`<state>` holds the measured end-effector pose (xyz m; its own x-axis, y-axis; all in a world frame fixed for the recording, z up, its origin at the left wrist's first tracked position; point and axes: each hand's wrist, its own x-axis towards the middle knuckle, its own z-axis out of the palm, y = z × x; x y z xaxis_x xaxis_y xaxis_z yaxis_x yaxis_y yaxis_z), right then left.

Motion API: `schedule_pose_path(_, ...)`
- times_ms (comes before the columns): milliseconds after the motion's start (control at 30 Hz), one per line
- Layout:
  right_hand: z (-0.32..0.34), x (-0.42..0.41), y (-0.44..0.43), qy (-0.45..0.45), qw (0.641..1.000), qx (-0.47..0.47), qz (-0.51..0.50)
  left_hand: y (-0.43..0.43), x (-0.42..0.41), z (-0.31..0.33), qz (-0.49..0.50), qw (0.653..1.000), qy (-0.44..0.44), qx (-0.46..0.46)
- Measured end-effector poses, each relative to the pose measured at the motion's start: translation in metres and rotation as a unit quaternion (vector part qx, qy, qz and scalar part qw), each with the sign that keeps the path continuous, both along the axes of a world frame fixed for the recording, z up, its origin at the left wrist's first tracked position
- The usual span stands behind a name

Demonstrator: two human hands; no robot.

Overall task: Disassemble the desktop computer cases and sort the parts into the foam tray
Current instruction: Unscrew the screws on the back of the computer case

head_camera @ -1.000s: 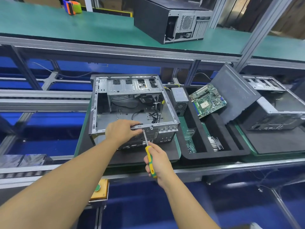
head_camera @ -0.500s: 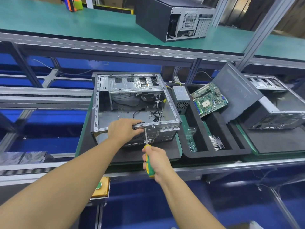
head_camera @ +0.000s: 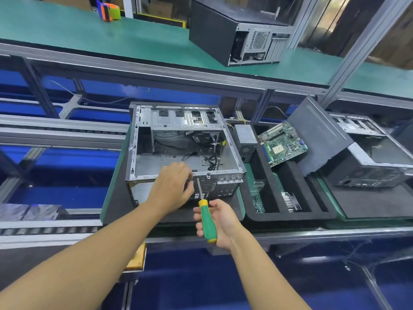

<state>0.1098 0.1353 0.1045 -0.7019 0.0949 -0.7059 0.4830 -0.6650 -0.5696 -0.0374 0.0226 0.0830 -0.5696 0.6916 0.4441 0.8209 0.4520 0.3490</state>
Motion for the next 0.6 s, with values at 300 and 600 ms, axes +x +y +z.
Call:
schedule_pose_path(300, -0.004, 0.001, -0.009, -0.035, 0.985, 0.168, -0.028, 0.014, 0.041, 0.025, 0.025, 0.691, -0.723, 0.007)
schedule_pose_path(600, -0.003, 0.003, -0.022, -0.070, 0.877, 0.475, 0.019, 0.022, 0.043, 0.017, 0.086, 0.574, -0.808, 0.103)
